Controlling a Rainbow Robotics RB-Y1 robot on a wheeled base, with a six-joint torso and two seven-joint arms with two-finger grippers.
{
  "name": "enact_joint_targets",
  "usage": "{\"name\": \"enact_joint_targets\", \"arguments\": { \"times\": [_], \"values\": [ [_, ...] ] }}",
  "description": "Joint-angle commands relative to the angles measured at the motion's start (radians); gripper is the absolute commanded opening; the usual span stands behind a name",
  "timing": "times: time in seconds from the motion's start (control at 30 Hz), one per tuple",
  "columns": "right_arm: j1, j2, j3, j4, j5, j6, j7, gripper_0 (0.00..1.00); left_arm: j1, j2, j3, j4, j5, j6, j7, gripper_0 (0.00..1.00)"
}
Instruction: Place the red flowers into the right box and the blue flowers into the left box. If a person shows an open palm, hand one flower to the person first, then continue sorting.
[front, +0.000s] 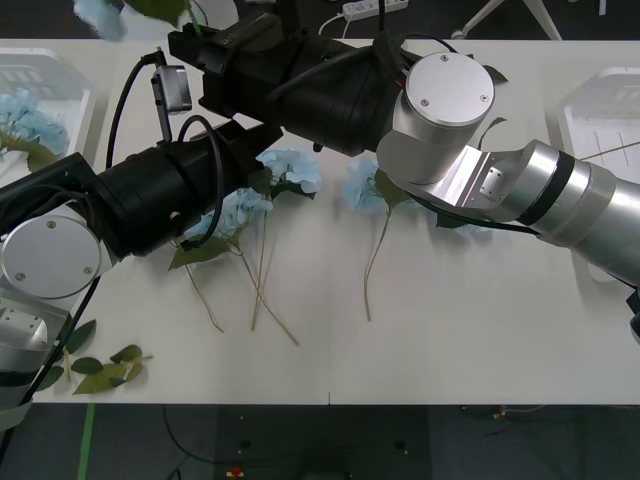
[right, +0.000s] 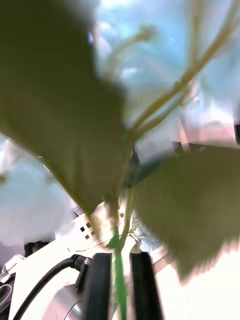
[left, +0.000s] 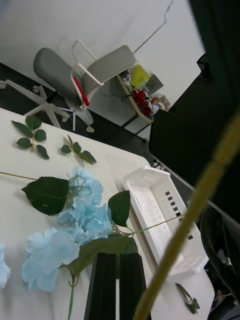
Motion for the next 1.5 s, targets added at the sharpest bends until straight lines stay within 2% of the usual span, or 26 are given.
{"name": "enact_joint_targets", "arguments": {
  "times": [0.03, 0.4, 0.6, 0.7, 0.9, 1.07, 1.27, 1.37, 1.5],
  "values": [
    [-0.011, -0.041, 0.004, -0.041, 0.007, 0.004, -0.017, 1.00, -0.037, 0.027, -0.006, -0.011, 0.010, -0.022, 0.077, 0.00],
    [-0.011, -0.059, 0.004, -0.045, 0.007, 0.004, -0.017, 1.00, -0.036, 0.060, -0.006, -0.011, 0.010, -0.043, 0.077, 0.00],
    [-0.011, -0.102, 0.004, -0.055, -0.011, 0.004, -0.017, 1.00, -0.017, 0.186, 0.065, -0.010, 0.048, -0.060, 0.088, 0.00],
    [-0.011, -0.133, 0.004, -0.055, -0.043, 0.004, -0.017, 1.00, -0.005, 0.301, 0.155, 0.016, 0.059, 0.017, 0.123, 0.00],
    [-0.011, -0.196, 0.004, -0.021, -0.060, 0.039, -0.017, 1.00, -0.008, 0.465, 0.393, 0.161, 0.028, 0.328, 0.212, 0.00],
    [-0.031, -0.240, 0.004, 0.074, -0.043, 0.140, -0.017, 1.00, -0.011, 0.571, 0.480, 0.329, -0.020, 0.474, 0.211, 0.00],
    [-0.063, -0.297, 0.004, 0.143, 0.035, 0.231, -0.042, 1.00, -0.027, 0.633, 0.488, 0.521, -0.058, 0.471, 0.186, 0.00],
    [-0.065, -0.326, -0.017, 0.194, 0.131, 0.315, -0.113, 1.00, -0.034, 0.649, 0.488, 0.589, -0.063, 0.466, 0.146, 0.00],
    [-0.069, -0.334, -0.116, 0.292, 0.329, 0.528, -0.219, 1.00, -0.034, 0.659, 0.488, 0.638, -0.052, 0.465, 0.115, 0.00]
  ]
}}
